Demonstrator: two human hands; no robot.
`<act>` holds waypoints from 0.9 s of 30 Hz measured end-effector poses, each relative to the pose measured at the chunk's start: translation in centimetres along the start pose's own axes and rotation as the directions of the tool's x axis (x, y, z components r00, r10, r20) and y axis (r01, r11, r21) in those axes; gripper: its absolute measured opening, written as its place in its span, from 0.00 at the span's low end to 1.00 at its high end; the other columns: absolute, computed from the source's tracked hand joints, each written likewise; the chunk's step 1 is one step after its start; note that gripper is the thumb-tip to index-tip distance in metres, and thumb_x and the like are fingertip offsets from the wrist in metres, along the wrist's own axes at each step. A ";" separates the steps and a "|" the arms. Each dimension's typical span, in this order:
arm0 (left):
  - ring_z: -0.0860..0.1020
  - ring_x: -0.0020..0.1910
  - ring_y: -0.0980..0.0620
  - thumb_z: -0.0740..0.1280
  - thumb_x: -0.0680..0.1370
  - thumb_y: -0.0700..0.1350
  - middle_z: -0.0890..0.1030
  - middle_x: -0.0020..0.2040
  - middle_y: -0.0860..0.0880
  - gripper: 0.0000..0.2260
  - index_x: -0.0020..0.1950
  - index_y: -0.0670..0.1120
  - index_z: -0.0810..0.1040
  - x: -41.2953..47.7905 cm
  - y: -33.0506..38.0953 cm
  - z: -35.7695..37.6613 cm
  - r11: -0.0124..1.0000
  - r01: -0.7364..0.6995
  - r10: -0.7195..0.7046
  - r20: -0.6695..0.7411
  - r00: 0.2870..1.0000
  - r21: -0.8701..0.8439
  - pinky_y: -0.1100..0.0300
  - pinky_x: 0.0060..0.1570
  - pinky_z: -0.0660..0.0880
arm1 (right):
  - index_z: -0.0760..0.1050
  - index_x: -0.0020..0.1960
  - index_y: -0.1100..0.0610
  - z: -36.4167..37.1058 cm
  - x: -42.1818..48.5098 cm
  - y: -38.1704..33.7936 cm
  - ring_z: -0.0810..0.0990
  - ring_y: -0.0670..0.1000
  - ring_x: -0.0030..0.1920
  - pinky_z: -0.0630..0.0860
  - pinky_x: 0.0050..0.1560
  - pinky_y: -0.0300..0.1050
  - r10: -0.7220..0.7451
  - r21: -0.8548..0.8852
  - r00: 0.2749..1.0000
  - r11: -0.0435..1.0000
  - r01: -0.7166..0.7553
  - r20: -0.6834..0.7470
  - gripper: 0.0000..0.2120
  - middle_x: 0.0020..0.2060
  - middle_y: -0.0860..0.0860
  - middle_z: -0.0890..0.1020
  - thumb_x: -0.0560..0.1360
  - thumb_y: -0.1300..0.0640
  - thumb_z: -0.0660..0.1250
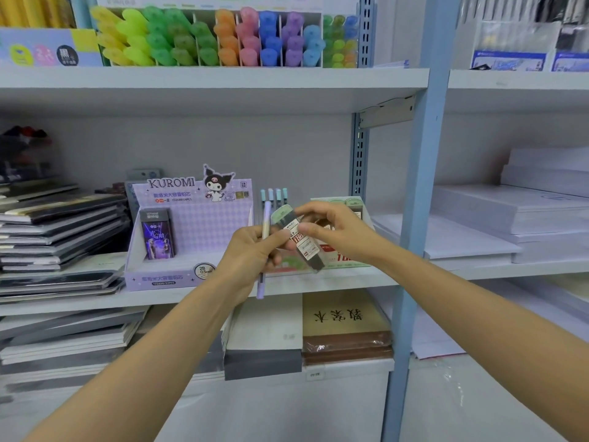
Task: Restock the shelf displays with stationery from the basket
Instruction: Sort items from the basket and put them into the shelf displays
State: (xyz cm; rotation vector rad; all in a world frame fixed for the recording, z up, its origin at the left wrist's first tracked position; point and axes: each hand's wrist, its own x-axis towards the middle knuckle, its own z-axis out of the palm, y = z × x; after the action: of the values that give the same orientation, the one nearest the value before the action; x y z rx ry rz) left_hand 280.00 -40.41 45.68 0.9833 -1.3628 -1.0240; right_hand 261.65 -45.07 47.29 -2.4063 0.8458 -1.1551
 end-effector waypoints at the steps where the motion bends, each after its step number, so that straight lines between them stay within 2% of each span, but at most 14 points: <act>1: 0.71 0.22 0.58 0.66 0.79 0.42 0.83 0.34 0.48 0.06 0.47 0.40 0.80 0.1 0.0 0.2 1.000 -0.001 0.001 0.008 1.000 -0.016 0.70 0.22 0.67 | 0.76 0.59 0.50 -0.1 0.1 -0.1 0.81 0.46 0.49 0.78 0.50 0.41 0.007 0.018 1.000 1.000 -0.007 -0.006 0.10 0.46 0.48 0.83 0.79 0.56 0.66; 3: 0.72 0.24 0.57 0.65 0.80 0.42 0.83 0.38 0.46 0.06 0.51 0.41 0.79 0.2 0.1 0.3 0.998 0.027 -0.026 0.021 0.999 -0.063 0.69 0.23 0.67 | 0.75 0.58 0.54 -0.7 0.3 -0.1 0.82 0.48 0.49 0.79 0.51 0.43 0.049 0.079 0.998 0.996 -0.045 -0.047 0.08 0.46 0.50 0.83 0.79 0.59 0.65; 5: 0.74 0.25 0.58 0.61 0.82 0.41 0.83 0.38 0.47 0.08 0.55 0.42 0.79 0.3 0.2 0.2 0.993 0.064 -0.062 0.023 0.998 -0.103 0.68 0.24 0.70 | 0.73 0.57 0.57 -2.0 0.5 0.3 0.82 0.48 0.49 0.80 0.52 0.44 0.118 0.132 0.980 0.986 -0.097 -0.160 0.07 0.46 0.51 0.83 0.79 0.60 0.64; 8: 0.78 0.30 0.56 0.56 0.83 0.38 0.84 0.38 0.47 0.11 0.56 0.41 0.78 0.5 -0.2 0.0 0.993 0.060 -0.058 0.027 0.998 -0.104 0.67 0.29 0.74 | 0.72 0.58 0.60 -3.9 0.7 1.7 0.83 0.50 0.49 0.80 0.54 0.48 0.203 0.111 0.908 0.978 -0.174 -0.365 0.08 0.46 0.54 0.84 0.80 0.60 0.63; 10: 0.80 0.32 0.54 0.55 0.84 0.41 0.84 0.39 0.46 0.11 0.57 0.42 0.77 0.6 -0.6 -0.2 0.996 0.042 -0.039 0.041 0.998 -0.075 0.64 0.33 0.77 | 0.71 0.59 0.61 -4.4 0.8 2.6 0.83 0.52 0.49 0.81 0.52 0.47 0.236 0.100 0.873 0.972 -0.214 -0.426 0.09 0.46 0.56 0.84 0.79 0.61 0.64; 12: 0.80 0.33 0.52 0.56 0.84 0.43 0.85 0.40 0.46 0.11 0.58 0.45 0.77 0.6 -1.0 -0.2 0.999 0.019 -0.017 0.061 0.998 -0.045 0.61 0.36 0.79 | 0.71 0.57 0.61 -4.4 1.0 3.2 0.83 0.52 0.49 0.81 0.49 0.43 0.255 0.123 0.871 0.967 -0.224 -0.419 0.09 0.47 0.57 0.84 0.79 0.61 0.65; 15: 0.79 0.31 0.53 0.56 0.84 0.44 0.84 0.38 0.47 0.10 0.59 0.47 0.76 0.6 -1.4 -0.3 1.000 -0.010 0.010 0.073 0.997 -0.004 0.63 0.32 0.77 | 0.73 0.54 0.58 -3.7 1.6 3.9 0.83 0.52 0.48 0.81 0.46 0.38 0.249 0.087 0.895 0.968 -0.233 -0.371 0.06 0.48 0.56 0.83 0.78 0.62 0.66; 17: 0.78 0.29 0.54 0.57 0.84 0.44 0.84 0.37 0.48 0.10 0.59 0.47 0.76 0.7 -1.4 -0.3 1.000 -0.018 0.017 0.080 0.997 0.003 0.64 0.28 0.74 | 0.73 0.53 0.56 -3.2 1.9 4.5 0.83 0.52 0.48 0.81 0.45 0.39 0.261 0.045 0.906 0.964 -0.261 -0.333 0.05 0.49 0.56 0.82 0.78 0.62 0.66; 20: 0.76 0.28 0.53 0.58 0.83 0.43 0.84 0.38 0.46 0.08 0.59 0.42 0.73 0.8 -1.6 -0.4 1.000 -0.002 0.002 0.084 0.996 0.001 0.65 0.26 0.70 | 0.70 0.57 0.52 -2.5 2.1 5.2 0.83 0.53 0.47 0.81 0.48 0.45 0.278 -0.038 0.917 0.953 -0.301 -0.286 0.12 0.46 0.54 0.81 0.77 0.62 0.67; 23: 0.76 0.29 0.53 0.59 0.83 0.40 0.85 0.39 0.45 0.06 0.58 0.39 0.71 0.8 -1.8 -0.6 0.999 0.017 -0.019 0.077 0.997 0.030 0.65 0.26 0.69 | 0.68 0.57 0.48 -1.9 2.2 5.7 0.81 0.50 0.45 0.77 0.43 0.39 0.285 -0.139 0.926 0.936 -0.325 -0.248 0.15 0.43 0.51 0.80 0.76 0.61 0.68; 25: 0.76 0.29 0.53 0.60 0.82 0.39 0.84 0.40 0.45 0.05 0.56 0.39 0.73 0.8 -1.8 -0.7 0.999 0.015 -0.019 0.083 0.996 0.047 0.65 0.27 0.70 | 0.71 0.57 0.49 -1.6 2.4 5.7 0.78 0.47 0.44 0.76 0.43 0.37 0.272 -0.221 0.925 0.917 -0.333 -0.264 0.14 0.45 0.49 0.78 0.76 0.61 0.69; 27: 0.75 0.29 0.54 0.62 0.81 0.39 0.83 0.40 0.46 0.05 0.55 0.39 0.76 0.6 -1.7 -0.7 0.998 -0.010 0.004 0.095 0.995 0.066 0.65 0.28 0.72 | 0.73 0.61 0.52 -1.5 2.5 5.2 0.75 0.43 0.43 0.75 0.48 0.38 0.217 -0.275 0.917 0.909 -0.315 -0.334 0.15 0.48 0.48 0.75 0.76 0.59 0.69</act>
State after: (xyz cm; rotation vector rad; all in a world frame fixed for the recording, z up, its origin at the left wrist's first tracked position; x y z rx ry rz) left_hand 280.68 -41.48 44.23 0.9890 -1.4861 -1.0370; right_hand 259.77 -50.68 46.90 -2.2825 1.5223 -1.3728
